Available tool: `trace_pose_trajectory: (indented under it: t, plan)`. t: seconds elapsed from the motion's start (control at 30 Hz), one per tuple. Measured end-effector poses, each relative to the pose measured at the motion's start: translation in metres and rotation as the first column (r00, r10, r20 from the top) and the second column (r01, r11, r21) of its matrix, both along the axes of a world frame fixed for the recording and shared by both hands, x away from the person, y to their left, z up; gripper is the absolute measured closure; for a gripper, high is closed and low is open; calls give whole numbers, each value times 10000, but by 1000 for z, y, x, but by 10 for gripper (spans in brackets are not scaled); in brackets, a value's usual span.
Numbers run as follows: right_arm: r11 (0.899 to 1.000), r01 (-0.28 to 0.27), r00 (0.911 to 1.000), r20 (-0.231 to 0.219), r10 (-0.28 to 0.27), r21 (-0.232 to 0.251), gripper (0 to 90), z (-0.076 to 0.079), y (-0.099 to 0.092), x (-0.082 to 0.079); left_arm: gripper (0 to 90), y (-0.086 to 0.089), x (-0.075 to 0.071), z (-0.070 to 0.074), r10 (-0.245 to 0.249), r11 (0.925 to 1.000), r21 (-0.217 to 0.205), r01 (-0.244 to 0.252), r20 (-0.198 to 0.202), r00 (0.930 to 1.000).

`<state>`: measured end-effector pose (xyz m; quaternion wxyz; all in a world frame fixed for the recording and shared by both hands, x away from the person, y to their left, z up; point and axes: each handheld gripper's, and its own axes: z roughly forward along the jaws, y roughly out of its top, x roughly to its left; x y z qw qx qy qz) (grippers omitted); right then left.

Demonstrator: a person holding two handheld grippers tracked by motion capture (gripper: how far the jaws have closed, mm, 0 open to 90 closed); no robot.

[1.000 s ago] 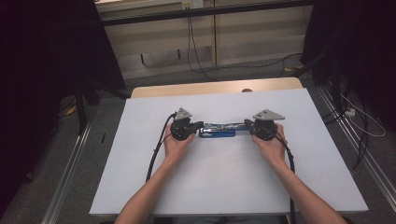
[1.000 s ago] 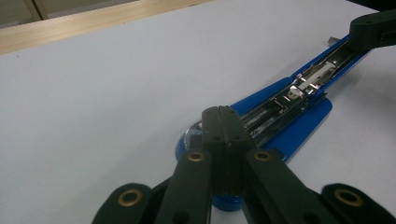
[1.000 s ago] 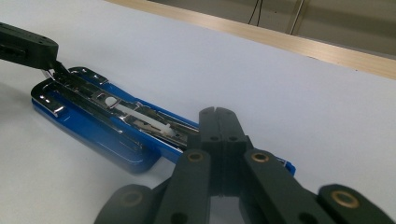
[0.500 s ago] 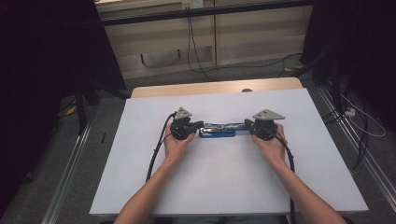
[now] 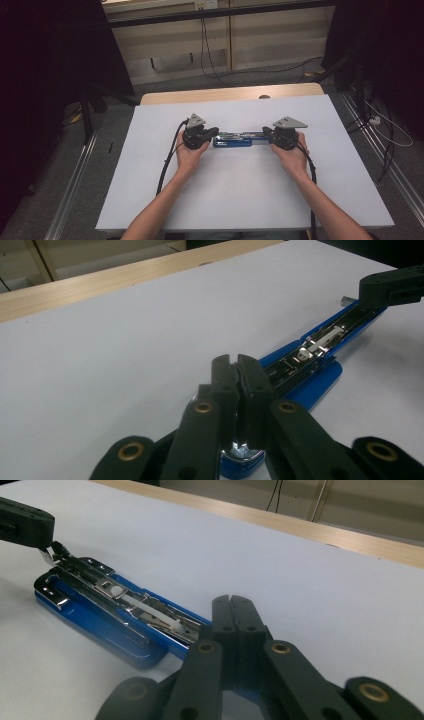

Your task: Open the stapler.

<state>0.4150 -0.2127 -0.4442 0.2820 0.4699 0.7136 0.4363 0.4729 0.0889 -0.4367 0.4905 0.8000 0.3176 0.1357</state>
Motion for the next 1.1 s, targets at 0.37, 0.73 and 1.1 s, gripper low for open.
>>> trace_pose_trajectory:
  t: [0.37,0.73,1.1]
  plan:
    - [9983,-121,9997,228,109,564,664,5,-6,-3,508,-4,-7,7,336,9994,-124,-334,124,9994]
    - [9980,7,9989,461,-36,631,189,8,-6,-4,121,10,-15,9,562,9982,213,-567,263,9981]
    - [9974,205,9978,617,-247,687,75,9,-8,-4,45,28,-22,10,449,9989,-118,-447,110,9989]
